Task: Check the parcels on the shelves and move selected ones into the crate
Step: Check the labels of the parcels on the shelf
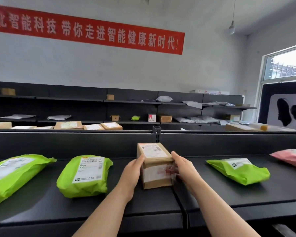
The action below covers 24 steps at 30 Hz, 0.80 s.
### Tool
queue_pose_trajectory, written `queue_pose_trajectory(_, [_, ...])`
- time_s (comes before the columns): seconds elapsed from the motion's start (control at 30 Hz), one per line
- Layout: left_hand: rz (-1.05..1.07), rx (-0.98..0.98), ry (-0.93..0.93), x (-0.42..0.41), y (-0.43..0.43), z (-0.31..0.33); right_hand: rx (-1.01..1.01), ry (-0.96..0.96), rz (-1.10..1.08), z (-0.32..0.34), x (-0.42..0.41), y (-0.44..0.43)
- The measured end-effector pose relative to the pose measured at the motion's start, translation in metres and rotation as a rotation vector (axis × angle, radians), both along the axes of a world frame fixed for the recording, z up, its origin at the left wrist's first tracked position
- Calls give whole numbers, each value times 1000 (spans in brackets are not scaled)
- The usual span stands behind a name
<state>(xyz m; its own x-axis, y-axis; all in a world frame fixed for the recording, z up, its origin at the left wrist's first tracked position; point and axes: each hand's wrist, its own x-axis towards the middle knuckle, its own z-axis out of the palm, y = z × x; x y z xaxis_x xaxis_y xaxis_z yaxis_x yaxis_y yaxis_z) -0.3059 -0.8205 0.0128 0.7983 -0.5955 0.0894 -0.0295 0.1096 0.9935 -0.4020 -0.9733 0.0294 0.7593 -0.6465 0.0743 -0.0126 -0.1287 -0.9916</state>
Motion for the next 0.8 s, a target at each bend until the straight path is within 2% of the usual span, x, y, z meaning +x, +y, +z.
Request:
queue_pose_trajectory(0.1, [31, -71, -30, -7, -5, 0, 77, -51, 74, -10, 8, -6])
queue_pose_trajectory(0.2, [65, -120, -81, -9, -5, -3, 100, -208, 135, -17, 8, -7])
queue_pose_trajectory(0.37, [113, -182, -145, -9, -3, -9, 187, -358, 281, -24, 1, -12])
queue_pose_trajectory(0.8, [130, -166, -307, -13, 1, -12, 163, -411, 359, -31, 4, -16])
